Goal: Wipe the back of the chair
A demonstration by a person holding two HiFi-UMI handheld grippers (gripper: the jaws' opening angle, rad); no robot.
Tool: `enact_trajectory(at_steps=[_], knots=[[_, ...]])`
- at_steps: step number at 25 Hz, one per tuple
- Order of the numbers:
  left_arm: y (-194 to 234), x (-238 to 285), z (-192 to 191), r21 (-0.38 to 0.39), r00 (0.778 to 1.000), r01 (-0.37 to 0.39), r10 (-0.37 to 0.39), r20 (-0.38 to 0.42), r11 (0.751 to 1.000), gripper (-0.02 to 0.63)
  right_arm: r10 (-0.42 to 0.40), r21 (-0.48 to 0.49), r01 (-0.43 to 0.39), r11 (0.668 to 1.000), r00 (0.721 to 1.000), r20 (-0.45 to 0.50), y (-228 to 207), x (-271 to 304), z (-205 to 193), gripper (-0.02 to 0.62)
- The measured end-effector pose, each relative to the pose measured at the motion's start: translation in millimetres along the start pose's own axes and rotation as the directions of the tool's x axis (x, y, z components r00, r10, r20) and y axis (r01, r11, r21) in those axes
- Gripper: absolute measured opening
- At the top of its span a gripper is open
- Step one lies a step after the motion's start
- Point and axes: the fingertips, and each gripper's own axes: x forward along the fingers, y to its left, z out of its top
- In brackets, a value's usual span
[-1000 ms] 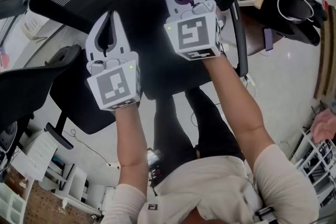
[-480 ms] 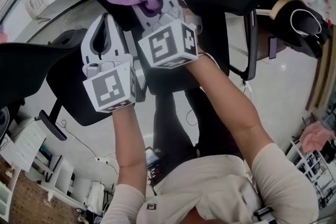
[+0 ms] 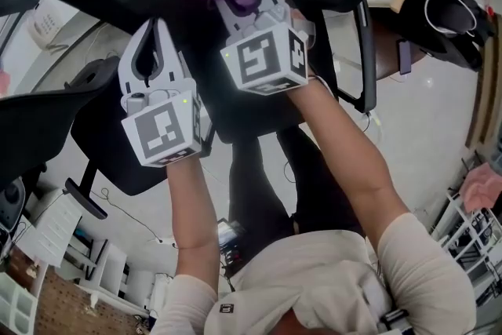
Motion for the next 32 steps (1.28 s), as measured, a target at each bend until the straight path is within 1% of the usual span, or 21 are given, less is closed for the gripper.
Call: enact_trajectory(at_steps=[2, 5, 7, 9, 11, 15, 20, 26, 32], knots=[[-19.4, 8.4, 4.6, 0.009, 1.000, 0.030, -0.030, 0.006, 1.000, 0.006, -0.049, 0.019, 0.050, 0.999, 0.998, -0.026, -30.4, -13.9, -22.2, 0.063], [-50.7, 19.9, 11.5, 0.029, 0.997, 0.075, -0.076, 0.013, 0.997, 0.006, -0.150, 0.067, 0.153, 0.986, 0.987, -0.051, -82.0, -39.7, -57.0, 0.063], [-71.2, 27.3, 17.2, 0.041, 0.995, 0.101, -0.102, 0.014, 0.994, 0.006, -0.235, 0.116, 0.244, 0.963, 0.968, -0.084, -119.3, -64.0, -81.7, 0.063], [-91.6, 34.4, 22.0, 0.054, 0.992, 0.128, -0.128, 0.013, 0.990, 0.006, -0.311, 0.158, 0.328, 0.932, 0.943, -0.121, -152.6, -89.4, -104.4, 0.063], [-111.3, 40.5, 25.1, 0.064, 0.989, 0.149, -0.150, 0.011, 0.987, 0.006, -0.339, 0.175, 0.359, 0.917, 0.931, -0.135, -169.8, -105.4, -116.7, 0.063], [-140.9, 48.1, 30.3, 0.078, 0.984, 0.175, -0.177, 0.009, 0.981, 0.006, -0.320, 0.184, 0.338, 0.923, 0.940, -0.120, -172.3, -110.6, -118.5, 0.063], [-151.3, 50.7, 32.4, 0.095, 0.984, 0.178, -0.180, 0.013, 0.979, 0.006, -0.300, 0.199, 0.316, 0.928, 0.948, -0.108, -170.2, -109.1, -116.4, 0.061], [-143.0, 50.1, 28.4, 0.072, 0.987, 0.161, -0.161, -0.012, 0.984, 0.006, -0.267, 0.209, 0.281, 0.937, 0.959, -0.090, -160.6, -99.4, -108.9, 0.061], [-117.0, 40.9, 22.0, 0.099, 0.991, 0.131, -0.132, 0.002, 0.986, 0.006, -0.152, 0.177, 0.160, 0.971, 0.987, -0.058, -112.7, -62.6, -79.2, 0.061]])
